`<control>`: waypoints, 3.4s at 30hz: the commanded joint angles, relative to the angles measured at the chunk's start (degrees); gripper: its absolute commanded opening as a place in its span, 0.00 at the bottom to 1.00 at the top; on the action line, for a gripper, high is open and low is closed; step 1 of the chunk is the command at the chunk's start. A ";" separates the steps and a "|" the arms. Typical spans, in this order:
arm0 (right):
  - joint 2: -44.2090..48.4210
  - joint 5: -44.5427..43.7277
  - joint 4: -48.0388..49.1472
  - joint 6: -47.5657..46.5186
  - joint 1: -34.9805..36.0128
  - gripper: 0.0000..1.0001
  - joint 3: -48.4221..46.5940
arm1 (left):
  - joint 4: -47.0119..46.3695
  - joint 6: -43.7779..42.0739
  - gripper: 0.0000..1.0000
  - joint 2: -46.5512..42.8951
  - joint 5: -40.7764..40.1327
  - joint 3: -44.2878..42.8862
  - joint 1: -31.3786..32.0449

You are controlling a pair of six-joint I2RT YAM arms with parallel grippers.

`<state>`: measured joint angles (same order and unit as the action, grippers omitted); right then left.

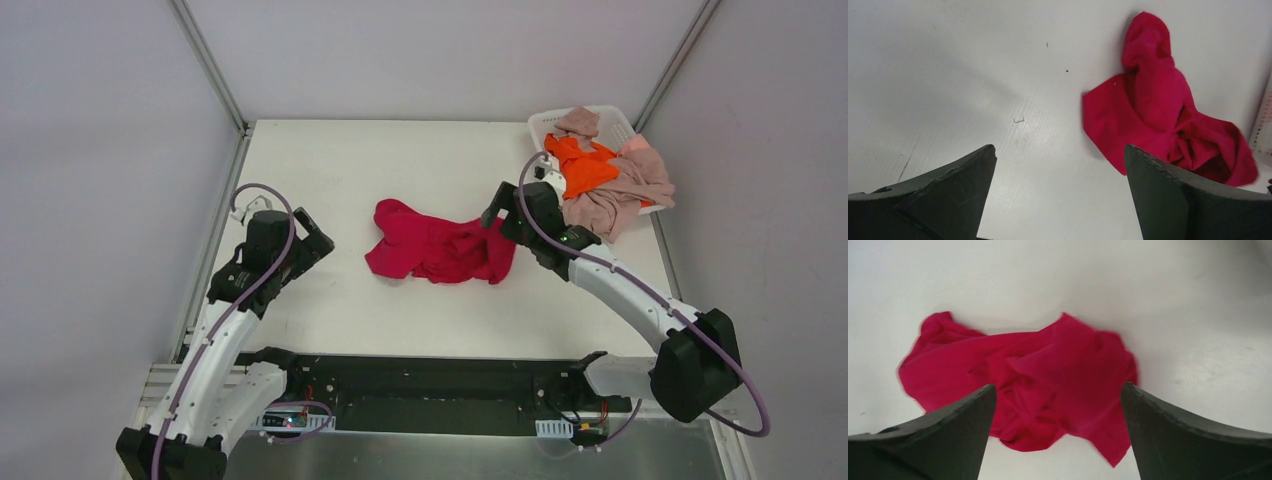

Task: Fold and stack the t-shirts
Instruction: Move the tshirt to the center of the board, then flatten out the tshirt

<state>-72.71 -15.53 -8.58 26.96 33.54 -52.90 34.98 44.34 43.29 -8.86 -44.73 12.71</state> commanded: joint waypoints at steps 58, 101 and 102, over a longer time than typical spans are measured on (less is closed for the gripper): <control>15.19 -1.55 -15.20 12.10 3.37 0.84 19.42 | -12.93 2.06 0.00 23.23 -5.45 1.95 6.62; 24.96 -17.95 -14.59 -8.29 0.60 0.00 -7.41 | -4.65 -8.19 0.00 6.06 -15.93 -24.65 6.63; 26.07 -16.15 -15.08 -9.12 0.57 0.00 -9.36 | -4.35 -8.77 0.00 5.00 -15.68 -26.82 6.64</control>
<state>-52.75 -33.47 -21.50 24.05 34.35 -55.53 28.99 39.40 54.35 -21.37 -63.09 19.16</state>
